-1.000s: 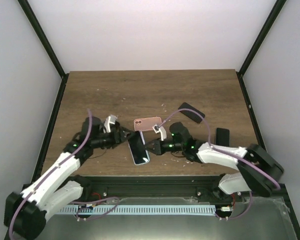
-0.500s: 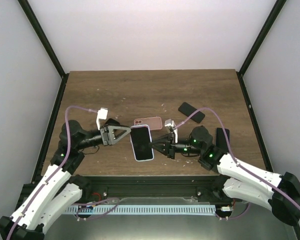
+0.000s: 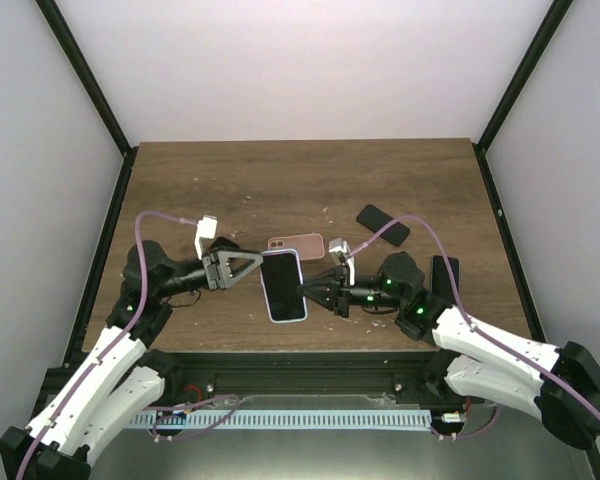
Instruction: Put the phone into the phone case
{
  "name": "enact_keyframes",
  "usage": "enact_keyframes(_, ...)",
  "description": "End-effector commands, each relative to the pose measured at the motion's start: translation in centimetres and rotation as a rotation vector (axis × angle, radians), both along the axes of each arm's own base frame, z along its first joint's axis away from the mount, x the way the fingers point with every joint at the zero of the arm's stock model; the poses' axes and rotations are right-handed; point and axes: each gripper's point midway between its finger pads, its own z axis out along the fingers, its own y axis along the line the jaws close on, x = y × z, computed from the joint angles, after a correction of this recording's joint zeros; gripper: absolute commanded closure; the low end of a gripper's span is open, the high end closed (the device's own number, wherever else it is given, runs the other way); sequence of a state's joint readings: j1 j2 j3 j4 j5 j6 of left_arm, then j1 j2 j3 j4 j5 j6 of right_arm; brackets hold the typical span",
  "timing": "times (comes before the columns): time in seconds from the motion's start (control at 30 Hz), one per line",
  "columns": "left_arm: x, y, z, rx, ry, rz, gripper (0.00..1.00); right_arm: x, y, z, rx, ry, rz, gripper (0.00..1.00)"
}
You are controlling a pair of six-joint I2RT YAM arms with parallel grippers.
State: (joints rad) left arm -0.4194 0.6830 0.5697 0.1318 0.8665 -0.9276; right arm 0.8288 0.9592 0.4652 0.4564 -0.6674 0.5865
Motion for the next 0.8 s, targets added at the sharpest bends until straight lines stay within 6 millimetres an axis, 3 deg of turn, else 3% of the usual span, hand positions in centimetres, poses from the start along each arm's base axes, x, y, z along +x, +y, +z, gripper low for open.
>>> enact_keyframes(0.0,-0.7,-0.1,-0.7,0.038,0.014,-0.013,0.21,-0.6,-1.0,4.4,0.129,-0.137,-0.031,0.99)
enact_keyframes(0.13,-0.8,-0.1,-0.7,0.02,0.02,-0.019,0.2,-0.5,-2.0,4.7,0.139,-0.163,-0.081,0.99)
enact_keyframes(0.37,-1.9,-0.5,0.5,-0.057,0.007,-0.102,0.24,-1.7,-1.2,5.4,0.168,-0.157,0.018,0.99)
enact_keyframes(0.77,-2.1,-0.9,0.2,-0.051,0.004,-0.145,0.78,-1.8,-0.7,4.7,0.13,-0.174,0.05,0.99)
